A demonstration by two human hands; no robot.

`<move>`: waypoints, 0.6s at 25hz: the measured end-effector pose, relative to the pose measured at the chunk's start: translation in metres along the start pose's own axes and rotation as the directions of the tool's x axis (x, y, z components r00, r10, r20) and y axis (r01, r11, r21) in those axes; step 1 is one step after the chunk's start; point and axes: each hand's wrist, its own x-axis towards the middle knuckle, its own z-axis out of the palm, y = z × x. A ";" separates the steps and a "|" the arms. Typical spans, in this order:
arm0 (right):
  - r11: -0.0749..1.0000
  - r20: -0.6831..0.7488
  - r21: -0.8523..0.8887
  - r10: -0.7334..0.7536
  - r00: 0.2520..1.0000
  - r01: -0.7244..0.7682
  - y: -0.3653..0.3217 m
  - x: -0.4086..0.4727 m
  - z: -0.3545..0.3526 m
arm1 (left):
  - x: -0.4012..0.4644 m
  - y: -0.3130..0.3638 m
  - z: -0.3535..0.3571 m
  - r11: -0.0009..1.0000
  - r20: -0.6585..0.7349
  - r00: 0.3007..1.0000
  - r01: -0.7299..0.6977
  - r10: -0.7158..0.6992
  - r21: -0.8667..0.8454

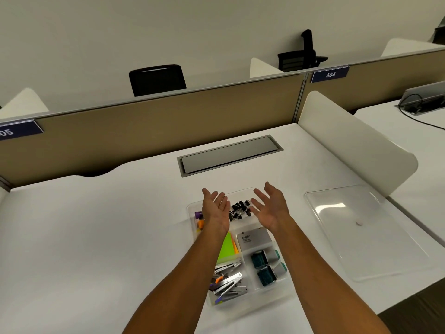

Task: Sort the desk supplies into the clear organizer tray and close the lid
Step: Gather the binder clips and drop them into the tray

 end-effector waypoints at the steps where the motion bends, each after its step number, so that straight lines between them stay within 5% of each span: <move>1: 0.999 0.012 -0.048 -0.023 1.000 0.024 -0.003 -0.004 -0.004 | -0.002 0.000 -0.002 0.999 0.002 0.999 -0.035 0.035 0.026; 5: 0.904 0.003 -0.402 -0.161 0.987 0.148 -0.005 -0.016 -0.024 | -0.014 -0.001 -0.019 0.954 -0.027 0.978 -0.194 0.206 0.227; 8: 0.782 0.038 -0.599 -0.185 0.982 0.171 0.004 -0.023 -0.040 | -0.033 -0.010 -0.043 0.823 0.037 0.923 -0.360 0.384 0.440; 12: 0.507 0.071 -0.834 -0.296 0.952 0.220 0.025 -0.026 -0.068 | -0.064 -0.034 -0.086 0.216 0.258 0.678 -0.531 0.689 0.819; 15: 0.301 0.096 -0.933 -0.323 0.942 0.198 0.043 -0.028 -0.090 | -0.079 -0.053 -0.121 -0.052 0.405 0.588 -0.523 0.700 0.851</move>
